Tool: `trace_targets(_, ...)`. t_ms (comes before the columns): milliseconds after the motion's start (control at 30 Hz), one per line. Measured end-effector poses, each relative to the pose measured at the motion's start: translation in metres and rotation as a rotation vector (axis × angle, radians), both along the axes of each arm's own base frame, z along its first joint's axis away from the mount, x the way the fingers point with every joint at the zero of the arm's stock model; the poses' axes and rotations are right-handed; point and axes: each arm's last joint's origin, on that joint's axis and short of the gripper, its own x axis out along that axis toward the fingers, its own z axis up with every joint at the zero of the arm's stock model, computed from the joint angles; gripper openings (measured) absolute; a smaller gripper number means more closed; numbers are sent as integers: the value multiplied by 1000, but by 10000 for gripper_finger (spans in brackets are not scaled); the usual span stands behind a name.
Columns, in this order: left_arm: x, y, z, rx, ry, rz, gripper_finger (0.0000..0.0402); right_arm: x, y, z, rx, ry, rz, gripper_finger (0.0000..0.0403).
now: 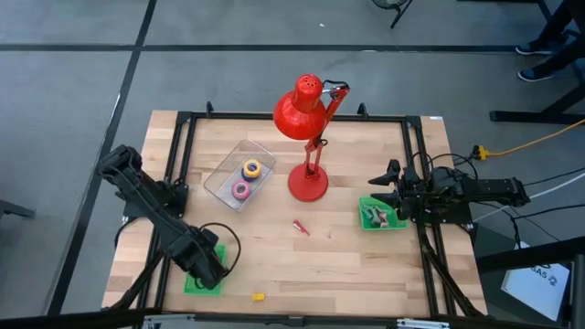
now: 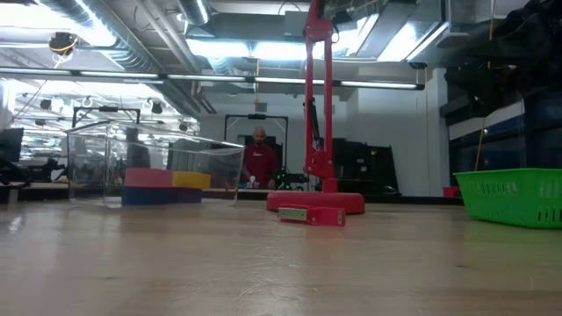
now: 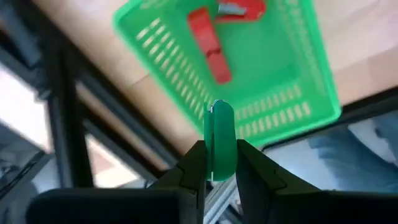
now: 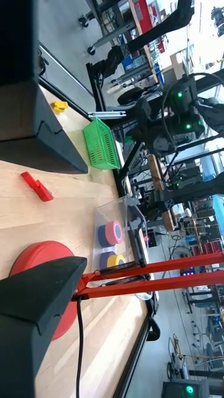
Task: Pick and place Stapler, Stapler remover, tape
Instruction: Put the green stapler into the bottom green basket, then put the red stapler into the bottom green basket
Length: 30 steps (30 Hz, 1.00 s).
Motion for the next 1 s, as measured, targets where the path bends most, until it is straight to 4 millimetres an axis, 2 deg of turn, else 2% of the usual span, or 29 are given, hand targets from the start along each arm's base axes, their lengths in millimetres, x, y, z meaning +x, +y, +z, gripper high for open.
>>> trace_targets(300,3,7,-49,-62,-59,-17,58,0,0,0,0,0,0,232)
trace_targets(500,3,12,-75,-101,-115,-4,94,0,0,0,0,1,0,232)
trace_targets(800,6,16,-76,-71,-189,-103,149,0,0,0,0,1,0,232)
trace_targets(1000,5,26,-68,-43,-197,-84,178,0,0,0,0,1,0,232)
